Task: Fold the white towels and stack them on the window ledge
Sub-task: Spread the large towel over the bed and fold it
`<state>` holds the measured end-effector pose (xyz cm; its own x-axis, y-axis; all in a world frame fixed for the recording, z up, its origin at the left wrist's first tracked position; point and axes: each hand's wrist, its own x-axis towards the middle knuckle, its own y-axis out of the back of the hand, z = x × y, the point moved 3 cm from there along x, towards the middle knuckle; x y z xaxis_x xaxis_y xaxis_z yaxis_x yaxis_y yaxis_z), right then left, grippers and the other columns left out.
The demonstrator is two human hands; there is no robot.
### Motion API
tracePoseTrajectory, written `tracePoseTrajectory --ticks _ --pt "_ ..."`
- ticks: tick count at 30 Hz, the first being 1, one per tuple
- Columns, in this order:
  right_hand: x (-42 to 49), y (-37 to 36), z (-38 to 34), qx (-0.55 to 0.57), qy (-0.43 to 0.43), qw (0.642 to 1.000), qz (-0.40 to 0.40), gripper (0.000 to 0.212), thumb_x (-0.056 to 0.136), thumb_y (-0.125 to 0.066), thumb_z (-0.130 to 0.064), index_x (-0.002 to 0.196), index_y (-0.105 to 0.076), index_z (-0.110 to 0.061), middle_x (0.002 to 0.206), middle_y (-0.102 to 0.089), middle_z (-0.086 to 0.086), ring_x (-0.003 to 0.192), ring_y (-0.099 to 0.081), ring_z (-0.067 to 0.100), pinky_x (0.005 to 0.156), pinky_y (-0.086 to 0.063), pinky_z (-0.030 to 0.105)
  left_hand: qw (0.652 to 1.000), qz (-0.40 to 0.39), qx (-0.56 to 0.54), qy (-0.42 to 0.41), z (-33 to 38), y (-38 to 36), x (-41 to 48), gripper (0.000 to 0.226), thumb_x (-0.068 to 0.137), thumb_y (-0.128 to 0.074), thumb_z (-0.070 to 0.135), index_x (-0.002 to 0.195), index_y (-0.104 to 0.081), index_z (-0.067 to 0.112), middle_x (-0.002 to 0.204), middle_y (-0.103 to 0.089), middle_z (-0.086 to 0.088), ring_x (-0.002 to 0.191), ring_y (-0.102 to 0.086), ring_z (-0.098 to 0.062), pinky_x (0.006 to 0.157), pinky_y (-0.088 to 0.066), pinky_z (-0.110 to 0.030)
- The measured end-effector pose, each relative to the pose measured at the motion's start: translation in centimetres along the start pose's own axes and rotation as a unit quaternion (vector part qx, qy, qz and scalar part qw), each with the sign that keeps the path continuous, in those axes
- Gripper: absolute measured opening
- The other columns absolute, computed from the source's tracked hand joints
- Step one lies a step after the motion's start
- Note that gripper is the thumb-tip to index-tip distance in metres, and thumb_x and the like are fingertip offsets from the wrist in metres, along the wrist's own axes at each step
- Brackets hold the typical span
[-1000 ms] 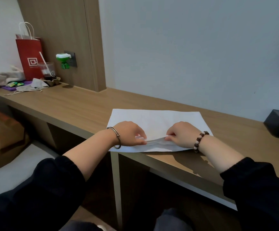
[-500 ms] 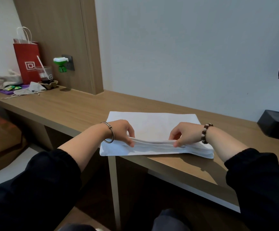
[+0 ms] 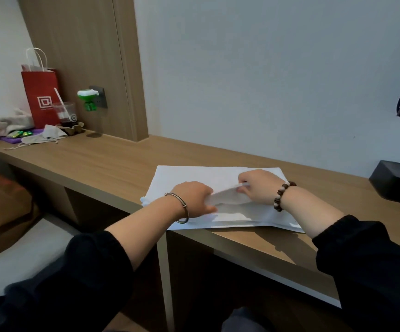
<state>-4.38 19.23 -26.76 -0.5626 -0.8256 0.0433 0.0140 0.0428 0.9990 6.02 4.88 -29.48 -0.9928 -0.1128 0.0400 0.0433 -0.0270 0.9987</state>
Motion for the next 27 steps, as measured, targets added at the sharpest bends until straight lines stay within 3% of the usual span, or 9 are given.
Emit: tracePoseTrajectory --ticks 2,3,7,10,14,19,22,25,27 --pt "0.1 1.0 0.4 -0.054 -0.018 0.998 0.020 0.003 0.094 -0.046 -0.015 0.093 -0.048 -0.016 0.094 -0.058 0.005 0.080 -0.050 0.025 0.058 -0.032 0.030 0.999 0.031 0.023 0.033 -0.9 0.6 0.8 0.008 0.088 -0.054 0.023 0.085 -0.056 0.016 0.098 -0.063 -0.006 0.093 -0.057 -0.028 0.071 -0.041 -0.029" --pt "0.2 1.2 0.8 -0.094 -0.027 0.995 0.002 0.013 0.090 -0.044 -0.007 0.098 -0.049 -0.016 0.097 -0.059 0.005 0.080 -0.052 0.026 0.057 -0.034 0.029 0.998 0.034 0.037 0.046 -1.7 1.1 1.1 0.006 0.086 -0.055 0.017 0.081 -0.053 0.017 0.097 -0.063 -0.007 0.094 -0.058 -0.029 0.070 -0.040 -0.029" --pt "0.2 2.3 3.0 -0.216 -0.086 0.971 -0.046 0.017 0.083 -0.040 -0.001 0.083 -0.053 -0.012 0.077 -0.058 0.003 0.071 -0.056 0.026 0.066 -0.047 0.028 0.996 -0.005 0.047 0.075 -5.2 3.4 2.1 0.006 0.081 -0.064 0.019 0.085 -0.061 0.018 0.094 -0.063 -0.008 0.090 -0.058 -0.030 0.068 -0.041 -0.027" --pt "1.6 4.3 5.6 -0.217 -0.169 0.961 0.021 0.019 0.089 -0.038 -0.003 0.079 -0.051 -0.013 0.072 -0.053 0.000 0.072 -0.053 0.025 0.067 -0.037 0.028 0.994 -0.007 0.041 0.104 -7.6 5.4 3.4 0.010 0.079 -0.063 0.014 0.088 -0.064 0.019 0.083 -0.056 -0.004 0.079 -0.053 -0.026 0.065 -0.040 -0.026" --pt "4.8 6.7 7.9 -0.186 -0.232 0.946 0.131 0.021 0.085 -0.044 -0.005 0.066 -0.045 -0.014 0.066 -0.049 0.000 0.067 -0.052 0.025 0.064 -0.038 0.026 0.991 -0.011 0.076 0.114 -9.7 8.2 6.9 0.016 0.081 -0.056 0.008 0.094 -0.063 0.015 0.085 -0.054 -0.003 0.081 -0.052 -0.025 0.065 -0.037 -0.026" --pt "10.1 9.2 11.1 -0.220 -0.249 0.913 0.236 0.020 0.090 -0.047 -0.009 0.097 -0.065 -0.012 0.099 -0.062 0.006 0.098 -0.056 0.028 0.071 -0.036 0.032 0.961 0.115 0.135 0.211 -12.8 11.0 12.4 0.019 0.092 -0.048 0.025 0.098 -0.064 0.016 0.097 -0.065 -0.004 0.089 -0.061 -0.026 0.066 -0.037 -0.027" --pt "12.9 9.3 14.3 -0.156 -0.288 0.903 0.279 0.022 0.095 -0.047 -0.013 0.103 -0.065 -0.004 0.103 -0.058 0.012 0.098 -0.055 0.032 0.067 -0.035 0.033 0.941 0.187 0.164 0.230 -14.7 12.4 15.1 0.036 0.099 -0.041 0.041 0.099 -0.064 0.013 0.095 -0.065 -0.005 0.087 -0.061 -0.026 0.062 -0.032 -0.026" --pt "16.0 8.9 16.7 -0.040 -0.313 0.893 0.322 0.021 0.096 -0.047 -0.019 0.094 -0.063 -0.006 0.092 -0.059 0.013 0.081 -0.058 0.032 0.060 -0.036 0.029 0.933 0.233 0.181 0.207 -16.4 12.9 18.0 0.017 0.094 -0.053 0.018 0.107 -0.061 0.009 0.104 -0.060 -0.010 0.095 -0.060 -0.031 0.064 -0.034 -0.030" --pt "17.7 8.5 17.5 0.065 -0.312 0.869 0.380 0.018 0.095 -0.046 -0.014 0.081 -0.056 -0.007 0.078 -0.056 0.012 0.073 -0.055 0.030 0.058 -0.035 0.029 0.927 0.261 0.158 0.219 -17.5 12.8 19.3 0.018 0.085 -0.056 0.000 0.101 -0.061 0.005 0.094 -0.051 -0.010 0.087 -0.054 -0.030 0.061 -0.034 -0.032"
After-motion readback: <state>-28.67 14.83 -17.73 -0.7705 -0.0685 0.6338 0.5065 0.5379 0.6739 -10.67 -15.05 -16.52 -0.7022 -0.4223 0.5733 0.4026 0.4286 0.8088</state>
